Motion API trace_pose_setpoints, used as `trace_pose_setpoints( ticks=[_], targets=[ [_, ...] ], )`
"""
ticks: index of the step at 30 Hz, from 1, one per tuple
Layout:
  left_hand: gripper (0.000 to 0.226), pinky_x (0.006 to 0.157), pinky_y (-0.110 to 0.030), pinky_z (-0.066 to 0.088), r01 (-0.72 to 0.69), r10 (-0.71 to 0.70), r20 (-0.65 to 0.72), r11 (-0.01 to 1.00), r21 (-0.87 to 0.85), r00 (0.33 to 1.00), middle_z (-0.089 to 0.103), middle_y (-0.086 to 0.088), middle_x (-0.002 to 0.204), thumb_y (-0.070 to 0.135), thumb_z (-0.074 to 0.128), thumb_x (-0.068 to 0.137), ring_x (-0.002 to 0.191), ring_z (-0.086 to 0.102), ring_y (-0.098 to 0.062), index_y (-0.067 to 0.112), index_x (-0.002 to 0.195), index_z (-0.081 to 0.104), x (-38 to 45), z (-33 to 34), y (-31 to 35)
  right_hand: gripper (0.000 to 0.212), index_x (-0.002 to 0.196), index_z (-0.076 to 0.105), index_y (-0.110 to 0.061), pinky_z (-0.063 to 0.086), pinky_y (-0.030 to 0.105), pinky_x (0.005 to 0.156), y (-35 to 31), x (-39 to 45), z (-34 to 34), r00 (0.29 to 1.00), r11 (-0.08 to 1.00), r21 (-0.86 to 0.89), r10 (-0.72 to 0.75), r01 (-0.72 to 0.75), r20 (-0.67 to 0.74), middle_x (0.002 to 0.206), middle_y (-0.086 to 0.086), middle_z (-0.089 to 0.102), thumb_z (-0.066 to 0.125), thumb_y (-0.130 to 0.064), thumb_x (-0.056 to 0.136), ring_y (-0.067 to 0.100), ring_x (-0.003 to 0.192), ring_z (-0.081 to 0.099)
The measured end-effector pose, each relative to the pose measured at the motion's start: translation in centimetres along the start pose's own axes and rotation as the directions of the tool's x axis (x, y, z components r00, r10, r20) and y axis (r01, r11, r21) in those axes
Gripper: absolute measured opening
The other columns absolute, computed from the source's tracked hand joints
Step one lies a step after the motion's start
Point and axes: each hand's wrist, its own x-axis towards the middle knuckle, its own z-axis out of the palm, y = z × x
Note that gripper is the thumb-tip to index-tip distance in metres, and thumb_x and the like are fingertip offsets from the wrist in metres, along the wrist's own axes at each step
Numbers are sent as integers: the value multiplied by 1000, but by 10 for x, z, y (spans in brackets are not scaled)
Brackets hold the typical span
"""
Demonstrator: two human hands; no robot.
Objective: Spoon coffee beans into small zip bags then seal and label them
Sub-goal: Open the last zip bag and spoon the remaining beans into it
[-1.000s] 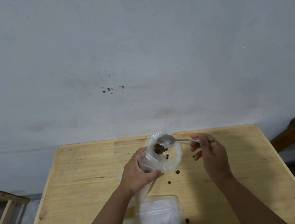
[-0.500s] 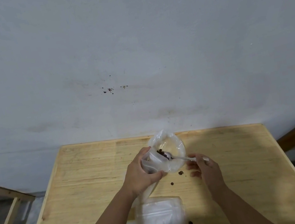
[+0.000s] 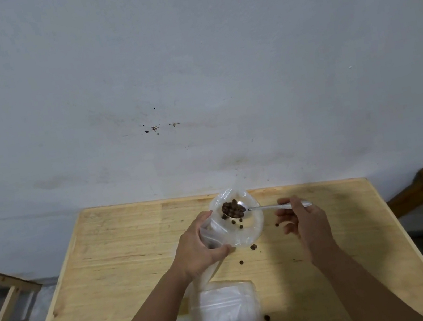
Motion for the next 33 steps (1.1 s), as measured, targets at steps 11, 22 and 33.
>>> trace_pose_setpoints(
  ticks=[11, 22, 33],
  targets=[
    [91, 87, -11, 42, -20, 20, -13, 1000, -23, 1000, 51, 12, 125, 32, 89, 57, 109, 54, -5, 32, 135, 40, -2, 0, 2, 22, 91, 68, -8, 49, 23, 44, -18, -8, 9, 943, 947, -118, -274, 299, 189, 76, 9, 65, 46, -5, 95, 12, 65, 63],
    [84, 90, -3, 38, -57, 57, -4, 996, -62, 998, 36, 22, 136, 29, 89, 58, 126, 42, 0, 39, 127, 42, -3, -1, 0, 20, 91, 68, -15, 52, 21, 56, 29, 17, 7, 994, 991, -126, -28, 41, 106, 90, 10, 69, 50, -10, 95, 15, 79, 67],
    [79, 90, 0, 36, -89, 87, -55, 995, -38, 995, 38, 19, 139, 22, 87, 63, 127, 42, -1, 42, 124, 42, 4, -4, -1, 21, 90, 67, -10, 49, 22, 52, 35, 31, -8, 994, 991, -108, 81, -73, 78, 83, 12, 65, 46, -11, 97, 20, 70, 62]
  ],
)
